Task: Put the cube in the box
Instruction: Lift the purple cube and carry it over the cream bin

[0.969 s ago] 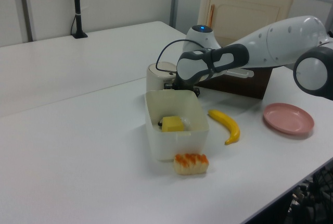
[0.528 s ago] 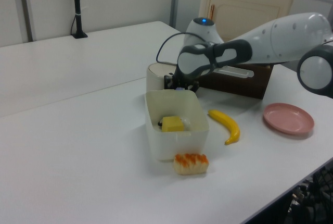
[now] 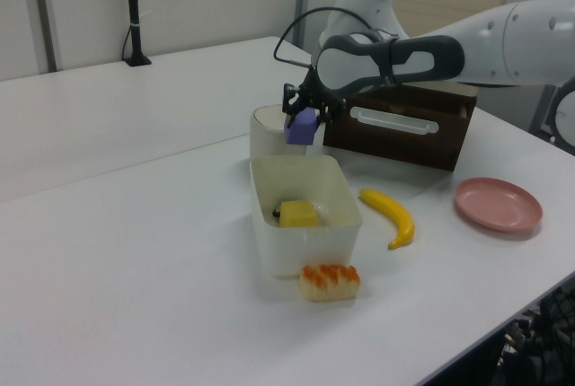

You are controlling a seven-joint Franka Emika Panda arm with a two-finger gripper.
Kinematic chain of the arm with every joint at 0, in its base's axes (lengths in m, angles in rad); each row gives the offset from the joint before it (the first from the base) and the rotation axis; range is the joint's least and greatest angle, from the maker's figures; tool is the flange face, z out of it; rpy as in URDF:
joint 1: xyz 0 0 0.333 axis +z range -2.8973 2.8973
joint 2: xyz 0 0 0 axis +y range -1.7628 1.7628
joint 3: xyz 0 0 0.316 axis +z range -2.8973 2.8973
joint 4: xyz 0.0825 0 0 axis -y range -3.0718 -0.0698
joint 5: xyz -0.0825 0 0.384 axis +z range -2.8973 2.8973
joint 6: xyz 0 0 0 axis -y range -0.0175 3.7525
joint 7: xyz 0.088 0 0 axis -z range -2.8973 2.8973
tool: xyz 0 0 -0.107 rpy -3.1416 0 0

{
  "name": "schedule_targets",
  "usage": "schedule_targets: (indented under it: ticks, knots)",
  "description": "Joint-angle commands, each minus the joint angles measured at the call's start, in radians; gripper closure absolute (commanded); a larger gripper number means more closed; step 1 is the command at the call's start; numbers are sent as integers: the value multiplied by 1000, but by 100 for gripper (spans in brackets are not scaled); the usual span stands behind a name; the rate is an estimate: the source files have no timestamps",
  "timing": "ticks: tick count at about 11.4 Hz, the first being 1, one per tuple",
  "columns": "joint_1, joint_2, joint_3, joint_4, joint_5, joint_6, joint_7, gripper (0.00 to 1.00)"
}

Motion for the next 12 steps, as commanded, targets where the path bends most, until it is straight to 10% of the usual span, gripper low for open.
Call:
schedule_targets:
  ticks: [1, 9, 11, 12]
  knots:
    - [22, -104, 26, -41, 0, -70, 22, 86]
    - [75, -277, 44, -143, 26, -412, -165, 80]
    - [71, -271, 44, -147, 24, -412, -167, 0]
    - [71, -268, 44, -147, 24, -412, -165, 0]
